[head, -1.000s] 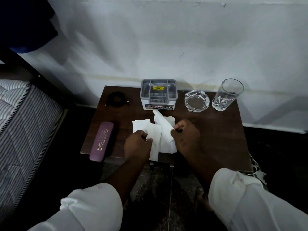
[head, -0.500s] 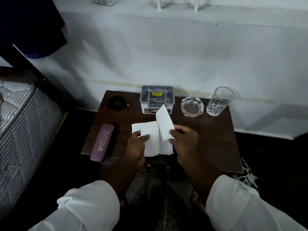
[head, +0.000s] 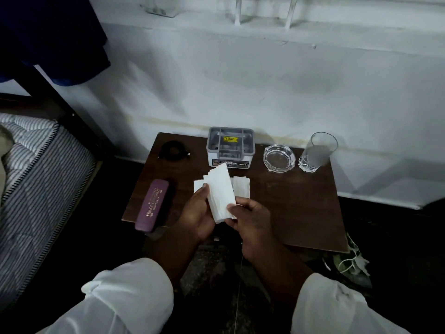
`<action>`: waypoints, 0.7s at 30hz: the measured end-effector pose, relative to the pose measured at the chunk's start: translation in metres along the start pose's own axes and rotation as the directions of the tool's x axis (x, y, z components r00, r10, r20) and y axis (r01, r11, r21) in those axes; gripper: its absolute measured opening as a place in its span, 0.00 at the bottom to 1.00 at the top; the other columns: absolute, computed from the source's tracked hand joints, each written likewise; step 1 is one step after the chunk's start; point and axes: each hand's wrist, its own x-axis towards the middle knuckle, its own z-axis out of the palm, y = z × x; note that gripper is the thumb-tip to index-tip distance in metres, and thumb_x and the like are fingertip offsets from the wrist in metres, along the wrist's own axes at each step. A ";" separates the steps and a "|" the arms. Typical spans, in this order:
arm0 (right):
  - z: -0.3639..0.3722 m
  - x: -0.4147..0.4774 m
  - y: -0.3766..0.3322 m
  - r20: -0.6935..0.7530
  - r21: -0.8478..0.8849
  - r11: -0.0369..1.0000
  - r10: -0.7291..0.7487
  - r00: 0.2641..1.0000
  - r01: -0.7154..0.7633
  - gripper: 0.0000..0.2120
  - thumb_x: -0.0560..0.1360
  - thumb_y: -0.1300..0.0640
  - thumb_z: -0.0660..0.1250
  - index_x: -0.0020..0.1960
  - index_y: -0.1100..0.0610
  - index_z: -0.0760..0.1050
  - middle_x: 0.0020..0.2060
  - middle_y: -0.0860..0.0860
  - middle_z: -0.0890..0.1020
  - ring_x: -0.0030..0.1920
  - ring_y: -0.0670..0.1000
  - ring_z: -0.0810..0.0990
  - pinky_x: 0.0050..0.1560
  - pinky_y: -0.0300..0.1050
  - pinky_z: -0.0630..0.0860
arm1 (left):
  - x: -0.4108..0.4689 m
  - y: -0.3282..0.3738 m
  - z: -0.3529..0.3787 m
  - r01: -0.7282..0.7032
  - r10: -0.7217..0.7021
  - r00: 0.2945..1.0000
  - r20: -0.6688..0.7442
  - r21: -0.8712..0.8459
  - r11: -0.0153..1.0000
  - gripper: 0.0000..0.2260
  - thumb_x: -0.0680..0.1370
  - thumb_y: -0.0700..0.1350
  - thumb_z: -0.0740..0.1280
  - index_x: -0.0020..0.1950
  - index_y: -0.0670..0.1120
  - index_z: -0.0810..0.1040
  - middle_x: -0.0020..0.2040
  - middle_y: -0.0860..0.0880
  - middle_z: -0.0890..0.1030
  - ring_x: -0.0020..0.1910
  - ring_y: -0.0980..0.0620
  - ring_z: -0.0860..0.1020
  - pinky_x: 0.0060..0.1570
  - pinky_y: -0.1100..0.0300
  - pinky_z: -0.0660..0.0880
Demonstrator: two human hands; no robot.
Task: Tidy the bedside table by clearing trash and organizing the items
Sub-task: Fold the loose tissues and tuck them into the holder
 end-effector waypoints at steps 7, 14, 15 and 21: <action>0.001 -0.002 0.003 -0.002 -0.196 0.969 -0.154 0.988 0.150 0.11 0.72 0.63 0.74 0.54 0.62 0.81 0.45 0.58 0.86 0.44 0.56 0.87 0.37 0.44 0.84 | -0.002 0.001 -0.003 -0.034 0.029 0.999 0.041 0.122 0.992 0.17 0.82 0.44 0.64 0.70 0.39 0.74 0.66 0.34 0.79 0.58 0.38 0.79 0.55 0.43 0.78; -0.018 0.013 0.004 -0.048 -0.762 0.566 -0.533 0.845 0.314 0.11 0.76 0.46 0.69 0.48 0.54 0.79 0.45 0.51 0.82 0.48 0.53 0.80 0.52 0.50 0.77 | 0.004 -0.002 -0.010 -0.120 0.141 0.985 -0.101 0.189 0.975 0.19 0.78 0.30 0.65 0.69 0.40 0.73 0.61 0.37 0.81 0.47 0.42 0.81 0.50 0.46 0.79; -0.022 0.019 0.002 -0.040 -0.809 0.511 -0.540 0.841 0.290 0.11 0.77 0.47 0.68 0.49 0.55 0.78 0.47 0.52 0.81 0.52 0.54 0.79 0.54 0.51 0.75 | 0.005 -0.002 -0.010 -0.134 0.159 0.981 -0.110 0.210 0.968 0.20 0.78 0.29 0.65 0.69 0.39 0.73 0.61 0.37 0.80 0.48 0.41 0.80 0.53 0.42 0.78; -0.028 0.040 -0.007 -0.009 -0.929 0.337 -0.429 0.903 0.151 0.20 0.76 0.42 0.68 0.59 0.57 0.76 0.60 0.57 0.77 0.61 0.59 0.76 0.61 0.51 0.74 | 0.011 -0.002 -0.015 -0.196 0.256 0.952 -0.168 0.308 0.931 0.20 0.78 0.30 0.66 0.70 0.38 0.72 0.65 0.35 0.79 0.60 0.34 0.79 0.63 0.33 0.74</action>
